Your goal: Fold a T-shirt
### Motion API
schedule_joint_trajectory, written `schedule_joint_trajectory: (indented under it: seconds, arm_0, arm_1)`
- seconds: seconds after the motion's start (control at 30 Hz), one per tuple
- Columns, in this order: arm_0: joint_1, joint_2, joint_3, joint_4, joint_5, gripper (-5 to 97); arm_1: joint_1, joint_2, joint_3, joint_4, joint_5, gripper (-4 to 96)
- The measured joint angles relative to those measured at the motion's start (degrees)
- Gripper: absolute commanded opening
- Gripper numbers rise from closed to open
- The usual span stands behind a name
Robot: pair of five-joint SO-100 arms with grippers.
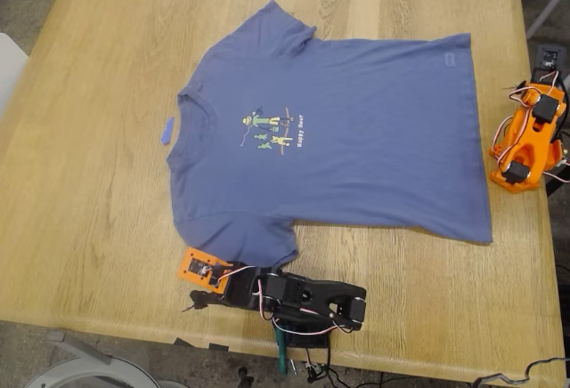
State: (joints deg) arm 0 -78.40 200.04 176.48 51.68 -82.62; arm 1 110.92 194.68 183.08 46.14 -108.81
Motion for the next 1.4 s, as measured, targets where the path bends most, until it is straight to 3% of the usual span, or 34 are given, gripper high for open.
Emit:
schedule_joint_trajectory:
  seconds: [0.23, 0.8, 1.2, 1.4]
  arm_0:
    - [3.0, 0.0, 0.0, -1.1, -2.9, 45]
    - [9.8, -1.1, -13.8, 15.5, -6.5, 45]
    - [20.5, -29.5, -46.5, 23.7, -6.5, 45]
    - [30.6, -40.9, -62.4, 26.0, -6.5, 44]
  arm_1:
    - [1.6, 0.0, -0.4, -0.8, 0.2, 34.2]
    - [-9.1, 0.0, -17.4, 19.8, -0.3, 34.5]
    - [-26.3, 0.6, -43.5, 43.3, 0.4, 34.0]
    - [-34.4, -1.6, -53.8, 47.2, 1.1, 34.0]
